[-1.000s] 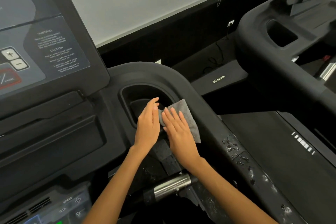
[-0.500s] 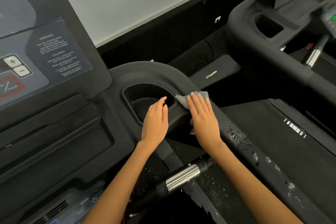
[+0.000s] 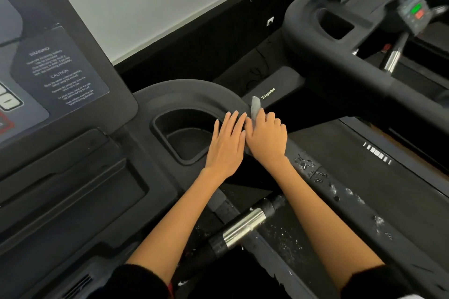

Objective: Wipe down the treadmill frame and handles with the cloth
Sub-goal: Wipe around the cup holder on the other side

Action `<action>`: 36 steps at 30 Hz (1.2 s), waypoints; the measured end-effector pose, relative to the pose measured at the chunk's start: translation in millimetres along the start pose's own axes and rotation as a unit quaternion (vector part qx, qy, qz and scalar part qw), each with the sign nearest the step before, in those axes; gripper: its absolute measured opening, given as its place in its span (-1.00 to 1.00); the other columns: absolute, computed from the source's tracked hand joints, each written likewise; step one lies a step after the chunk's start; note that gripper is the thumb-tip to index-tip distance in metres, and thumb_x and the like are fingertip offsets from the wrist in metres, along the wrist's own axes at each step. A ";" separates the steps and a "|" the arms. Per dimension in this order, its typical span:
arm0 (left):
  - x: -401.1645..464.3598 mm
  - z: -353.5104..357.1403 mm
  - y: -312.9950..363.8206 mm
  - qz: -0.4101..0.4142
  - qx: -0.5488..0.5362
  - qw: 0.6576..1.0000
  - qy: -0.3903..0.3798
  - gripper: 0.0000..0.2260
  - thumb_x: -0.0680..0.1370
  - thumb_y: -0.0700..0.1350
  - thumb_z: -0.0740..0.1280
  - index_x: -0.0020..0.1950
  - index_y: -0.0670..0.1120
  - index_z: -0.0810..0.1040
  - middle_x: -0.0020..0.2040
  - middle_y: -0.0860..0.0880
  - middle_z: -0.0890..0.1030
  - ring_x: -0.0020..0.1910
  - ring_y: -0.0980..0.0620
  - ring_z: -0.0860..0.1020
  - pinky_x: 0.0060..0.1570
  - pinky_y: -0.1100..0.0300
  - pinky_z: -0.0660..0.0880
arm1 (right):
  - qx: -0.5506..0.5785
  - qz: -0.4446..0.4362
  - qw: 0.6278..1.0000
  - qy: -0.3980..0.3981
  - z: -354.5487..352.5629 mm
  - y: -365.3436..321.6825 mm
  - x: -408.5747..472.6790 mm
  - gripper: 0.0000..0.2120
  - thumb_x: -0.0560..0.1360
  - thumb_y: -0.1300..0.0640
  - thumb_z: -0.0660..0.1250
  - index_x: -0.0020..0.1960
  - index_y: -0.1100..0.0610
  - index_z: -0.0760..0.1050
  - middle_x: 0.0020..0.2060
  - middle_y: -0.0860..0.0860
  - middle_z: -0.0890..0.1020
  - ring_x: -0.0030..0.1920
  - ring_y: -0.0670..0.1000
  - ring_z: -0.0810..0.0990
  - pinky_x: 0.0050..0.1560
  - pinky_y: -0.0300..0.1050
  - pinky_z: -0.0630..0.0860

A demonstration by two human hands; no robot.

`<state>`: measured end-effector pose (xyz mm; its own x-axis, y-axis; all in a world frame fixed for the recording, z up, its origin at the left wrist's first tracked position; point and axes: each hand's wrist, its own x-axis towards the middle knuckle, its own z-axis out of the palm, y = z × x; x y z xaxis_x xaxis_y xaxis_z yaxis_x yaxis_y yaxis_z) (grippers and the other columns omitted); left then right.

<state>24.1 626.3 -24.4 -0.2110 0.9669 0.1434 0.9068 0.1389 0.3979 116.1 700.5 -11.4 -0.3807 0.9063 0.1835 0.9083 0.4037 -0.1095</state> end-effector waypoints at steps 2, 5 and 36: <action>1.9 2.0 0.6 0.011 0.007 1.000 -0.005 -0.51 0.63 0.00 -0.18 0.53 -0.11 0.13 0.53 -0.11 0.20 0.53 -0.05 0.08 0.49 -0.09 0.05 | -0.038 -0.030 0.999 0.002 2.1 10.6 -10.6 -0.49 0.60 -0.11 0.03 0.23 0.28 0.48 -0.12 0.16 0.60 -0.19 0.14 0.60 -0.21 -0.01 0.49; 0.8 3.6 -2.6 0.026 0.014 1.000 -0.005 -0.51 0.63 0.01 -0.18 0.54 -0.11 0.11 0.53 -0.12 0.19 0.53 -0.05 0.08 0.50 -0.05 0.02 | -0.065 -0.074 0.995 0.001 3.4 27.7 -26.5 -0.45 0.60 -0.11 0.08 0.40 0.29 0.32 0.12 0.24 0.54 0.05 0.20 0.55 0.07 0.06 0.50; -3.3 14.6 -3.8 0.047 0.100 0.994 0.010 -0.54 0.67 0.02 -0.04 0.55 -0.10 0.09 0.54 -0.16 0.14 0.52 -0.12 0.10 0.49 -0.07 0.07 | -0.105 -0.100 0.989 0.019 -2.2 64.2 -75.4 -0.41 0.62 -0.11 0.16 0.53 0.19 0.19 0.37 0.29 0.40 0.30 0.34 0.41 0.37 0.24 0.33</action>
<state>26.7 625.8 -39.6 -0.1281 0.9735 0.1895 0.9767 0.0907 0.1946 203.5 657.7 -30.1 -0.5526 0.8046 0.2175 0.8334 0.5352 0.1378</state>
